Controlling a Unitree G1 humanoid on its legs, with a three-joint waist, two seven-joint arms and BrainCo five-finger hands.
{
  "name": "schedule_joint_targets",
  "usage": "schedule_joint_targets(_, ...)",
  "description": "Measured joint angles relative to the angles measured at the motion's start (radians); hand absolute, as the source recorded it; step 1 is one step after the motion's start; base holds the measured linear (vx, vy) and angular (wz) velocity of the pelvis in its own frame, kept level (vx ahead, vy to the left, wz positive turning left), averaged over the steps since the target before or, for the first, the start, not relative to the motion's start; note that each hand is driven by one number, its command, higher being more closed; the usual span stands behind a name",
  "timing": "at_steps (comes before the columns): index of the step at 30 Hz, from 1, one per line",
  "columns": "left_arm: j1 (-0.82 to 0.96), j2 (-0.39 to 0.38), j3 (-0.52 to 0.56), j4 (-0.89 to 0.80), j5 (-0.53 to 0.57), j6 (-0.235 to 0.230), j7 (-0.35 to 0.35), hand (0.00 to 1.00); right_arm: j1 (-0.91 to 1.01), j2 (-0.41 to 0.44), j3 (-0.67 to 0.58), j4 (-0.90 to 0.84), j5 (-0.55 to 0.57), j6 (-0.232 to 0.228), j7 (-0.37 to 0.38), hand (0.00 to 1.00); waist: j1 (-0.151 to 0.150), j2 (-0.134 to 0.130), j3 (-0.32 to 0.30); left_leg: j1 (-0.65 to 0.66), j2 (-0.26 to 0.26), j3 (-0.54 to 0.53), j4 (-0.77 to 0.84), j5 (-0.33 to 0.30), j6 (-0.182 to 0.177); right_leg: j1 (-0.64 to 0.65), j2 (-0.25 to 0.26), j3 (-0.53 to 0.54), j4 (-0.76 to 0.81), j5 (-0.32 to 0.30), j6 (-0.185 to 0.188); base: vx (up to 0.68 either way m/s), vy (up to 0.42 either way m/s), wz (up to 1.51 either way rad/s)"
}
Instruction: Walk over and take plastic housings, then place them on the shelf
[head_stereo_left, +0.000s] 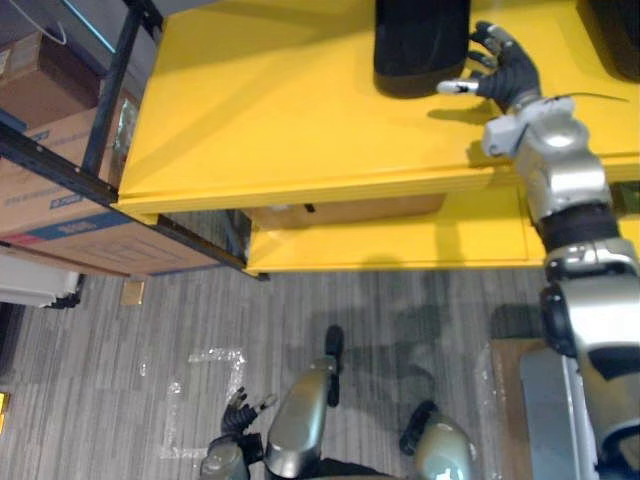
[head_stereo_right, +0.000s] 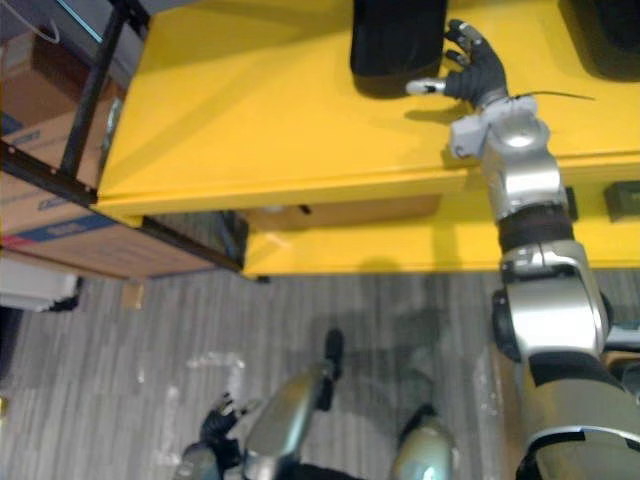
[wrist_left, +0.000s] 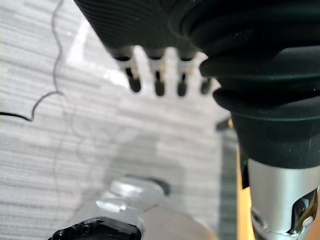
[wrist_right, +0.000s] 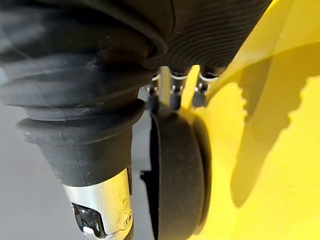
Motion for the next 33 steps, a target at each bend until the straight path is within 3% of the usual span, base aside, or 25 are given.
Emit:
schedule_joint_targets(4,0.000,0.000,0.000,0.001,0.001,-0.002,-0.015,0.00,0.000,-0.001,-0.002,0.000,-0.074,-0.003,-0.085,0.00,-0.001,0.000,0.000,0.007,0.001,0.001,-0.002,0.000,0.000,0.008,0.002,0.000,-0.005,0.002,0.000,0.00,0.000,0.00)
schedule_joint_targets(7,0.001,0.000,0.000,0.014,0.007,-0.012,-0.016,0.00,0.001,-0.001,-0.025,-0.026,-0.161,-0.029,-0.208,0.00,-0.002,-0.001,0.000,0.028,0.010,0.016,-0.018,0.001,-0.002,0.022,0.014,0.012,-0.028,0.013,0.001,0.01,0.004,-0.16)
schedule_joint_targets(10,0.003,0.000,0.003,0.026,0.007,-0.024,-0.014,0.00,0.047,-0.002,-0.125,-0.249,-0.199,-0.089,-0.312,0.00,-0.015,-0.002,0.000,0.050,0.018,0.032,-0.038,0.004,-0.004,0.040,0.026,0.023,-0.064,0.034,0.003,0.03,0.015,-0.16)
schedule_joint_targets(12,0.005,0.000,0.023,0.036,0.009,-0.039,-0.014,0.00,0.160,0.009,-0.174,-0.516,-0.194,-0.134,-0.352,0.00,-0.038,-0.022,-0.009,0.081,0.021,0.049,-0.057,0.003,-0.005,0.068,0.033,0.033,-0.102,0.048,0.009,0.05,0.010,-0.21)
schedule_joint_targets(13,0.013,0.001,0.051,0.051,0.009,-0.054,-0.013,0.00,0.243,0.038,-0.193,-0.636,-0.194,-0.154,-0.351,0.00,-0.049,-0.051,-0.027,0.095,0.025,0.063,-0.073,0.002,-0.006,0.076,0.039,0.044,-0.120,0.053,0.009,0.07,0.001,-0.26)
schedule_joint_targets(14,0.016,0.003,0.057,0.056,0.009,-0.056,-0.013,0.00,0.270,0.048,-0.198,-0.666,-0.194,-0.158,-0.350,0.00,-0.056,-0.060,-0.035,0.095,0.025,0.063,-0.074,0.002,-0.007,0.078,0.041,0.044,-0.126,0.055,0.009,0.09,-0.008,-0.21)
schedule_joint_targets(15,0.026,0.009,0.079,0.071,0.010,-0.059,-0.013,0.00,0.374,0.087,-0.207,-0.757,-0.178,-0.178,-0.340,0.00,-0.077,-0.098,-0.062,0.102,0.028,0.074,-0.080,-0.003,-0.011,0.086,0.047,0.048,-0.148,0.062,0.009,0.10,-0.006,-0.18)
schedule_joint_targets(18,0.035,0.018,0.134,0.090,0.010,-0.065,-0.014,0.00,0.698,0.192,-0.257,-0.940,-0.060,-0.231,-0.275,0.00,-0.094,-0.175,-0.124,0.143,0.035,0.111,-0.096,-0.024,-0.016,0.124,0.058,0.073,-0.214,0.084,0.019,0.11,-0.002,-0.30)
schedule_joint_targets(21,0.061,0.007,0.178,0.091,0.028,-0.072,-0.003,0.00,1.001,0.327,-0.303,-1.001,0.029,-0.260,-0.216,0.00,-0.130,-0.218,-0.206,0.185,0.030,0.153,-0.137,-0.033,-0.012,0.161,0.062,0.103,-0.296,0.126,0.030,0.12,0.041,-0.36)
schedule_joint_targets(27,0.063,-0.030,0.194,0.099,0.082,-0.081,0.061,0.00,1.359,0.498,-0.379,-0.985,0.334,-0.294,-0.085,0.00,-0.204,-0.235,-0.277,0.261,0.026,0.258,-0.200,-0.034,-0.012,0.173,0.062,0.199,-0.362,0.173,0.039,0.04,0.054,-0.51)
schedule_joint_targets(33,0.045,-0.043,0.188,0.162,0.073,-0.067,0.092,0.00,1.545,0.588,-0.355,-0.808,0.374,-0.324,-0.059,0.00,-0.241,-0.225,-0.308,0.298,0.037,0.304,-0.202,-0.036,-0.013,0.183,0.070,0.239,-0.383,0.185,0.033,-0.04,0.017,-0.24)
